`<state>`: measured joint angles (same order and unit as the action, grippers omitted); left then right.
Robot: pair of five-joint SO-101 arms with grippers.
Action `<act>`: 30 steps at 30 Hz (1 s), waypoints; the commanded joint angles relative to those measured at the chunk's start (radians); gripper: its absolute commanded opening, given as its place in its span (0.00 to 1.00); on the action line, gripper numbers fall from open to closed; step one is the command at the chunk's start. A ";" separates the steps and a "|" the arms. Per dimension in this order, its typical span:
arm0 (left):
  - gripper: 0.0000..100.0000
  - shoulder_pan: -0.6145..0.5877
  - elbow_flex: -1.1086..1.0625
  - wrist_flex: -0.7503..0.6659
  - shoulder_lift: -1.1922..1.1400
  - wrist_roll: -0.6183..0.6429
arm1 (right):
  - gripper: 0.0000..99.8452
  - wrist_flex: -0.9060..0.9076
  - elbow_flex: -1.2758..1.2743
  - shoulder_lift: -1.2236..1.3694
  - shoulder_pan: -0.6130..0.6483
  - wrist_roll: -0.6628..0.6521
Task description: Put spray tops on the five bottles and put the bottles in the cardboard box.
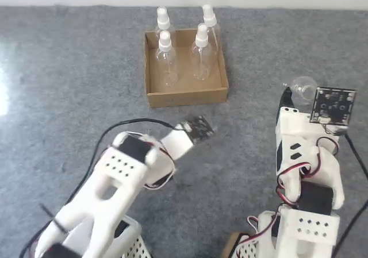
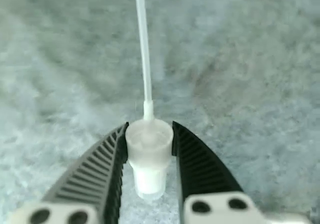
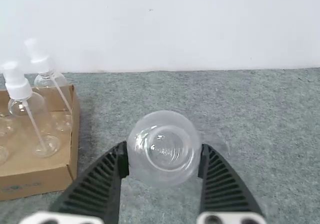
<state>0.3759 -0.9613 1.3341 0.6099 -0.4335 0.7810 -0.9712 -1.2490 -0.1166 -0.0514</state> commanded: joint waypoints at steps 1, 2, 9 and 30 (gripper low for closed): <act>0.01 -0.078 0.010 0.014 0.135 0.031 | 0.07 -0.024 0.009 -0.018 0.025 0.000; 0.01 -0.094 0.010 0.014 0.152 0.032 | 0.07 -0.021 0.009 -0.018 0.035 0.000; 0.01 -0.133 0.004 -0.060 0.239 0.259 | 0.07 -0.025 -0.009 -0.018 0.097 0.000; 0.06 -0.554 -0.045 -0.293 0.267 0.594 | 0.07 -0.021 -0.021 -0.018 0.137 0.003</act>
<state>-0.1274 -1.0134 1.0963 0.8431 0.1066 0.7810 -1.0019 -1.2474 0.0092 -0.0514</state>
